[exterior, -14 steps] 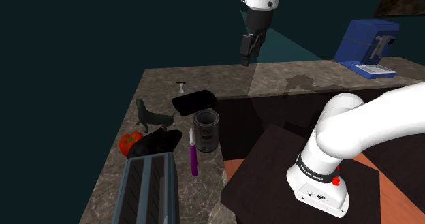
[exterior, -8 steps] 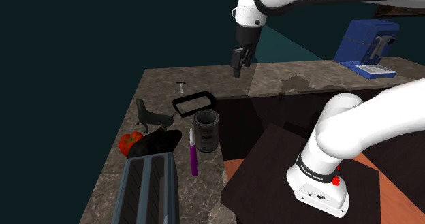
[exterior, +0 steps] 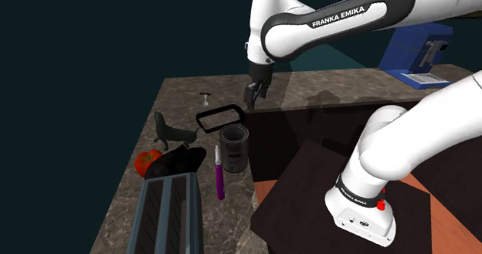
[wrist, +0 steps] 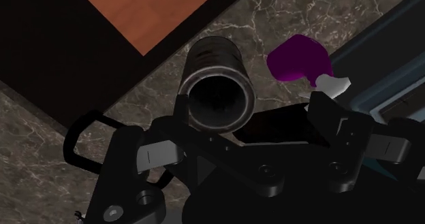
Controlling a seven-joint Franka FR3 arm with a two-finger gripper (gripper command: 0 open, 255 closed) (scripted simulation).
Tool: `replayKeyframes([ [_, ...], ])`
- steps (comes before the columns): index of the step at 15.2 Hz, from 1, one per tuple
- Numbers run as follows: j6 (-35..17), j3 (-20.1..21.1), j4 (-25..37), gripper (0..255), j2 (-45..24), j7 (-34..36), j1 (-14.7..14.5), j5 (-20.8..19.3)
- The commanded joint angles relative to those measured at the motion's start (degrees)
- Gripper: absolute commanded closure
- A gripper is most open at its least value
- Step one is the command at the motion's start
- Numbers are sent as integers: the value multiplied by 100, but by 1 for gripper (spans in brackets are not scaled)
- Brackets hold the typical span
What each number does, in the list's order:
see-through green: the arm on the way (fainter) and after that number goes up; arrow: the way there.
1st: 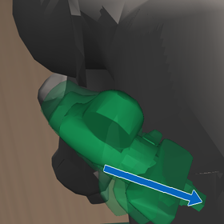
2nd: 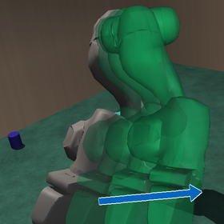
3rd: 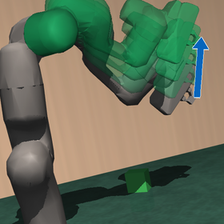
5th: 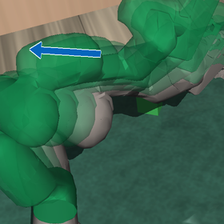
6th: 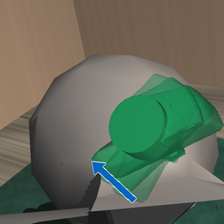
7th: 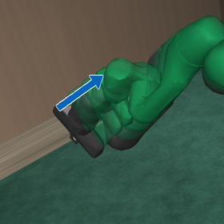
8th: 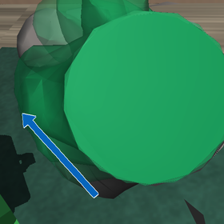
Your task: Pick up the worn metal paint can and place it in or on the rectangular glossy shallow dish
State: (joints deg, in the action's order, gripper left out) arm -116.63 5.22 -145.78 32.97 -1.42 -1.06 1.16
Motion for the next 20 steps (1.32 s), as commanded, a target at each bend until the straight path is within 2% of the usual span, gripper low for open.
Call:
replayKeyframes([
  [1,-487,68,-90,0,-378,57,-15,9],
  [8,-1938,305,-100,0,-1802,306,-30,-77],
  [14,-3006,467,234,0,-3209,678,-12,-425],
  [15,-3160,478,320,0,-3451,761,-17,-516],
  [20,-3510,442,338,0,-3828,887,-28,-687],
])
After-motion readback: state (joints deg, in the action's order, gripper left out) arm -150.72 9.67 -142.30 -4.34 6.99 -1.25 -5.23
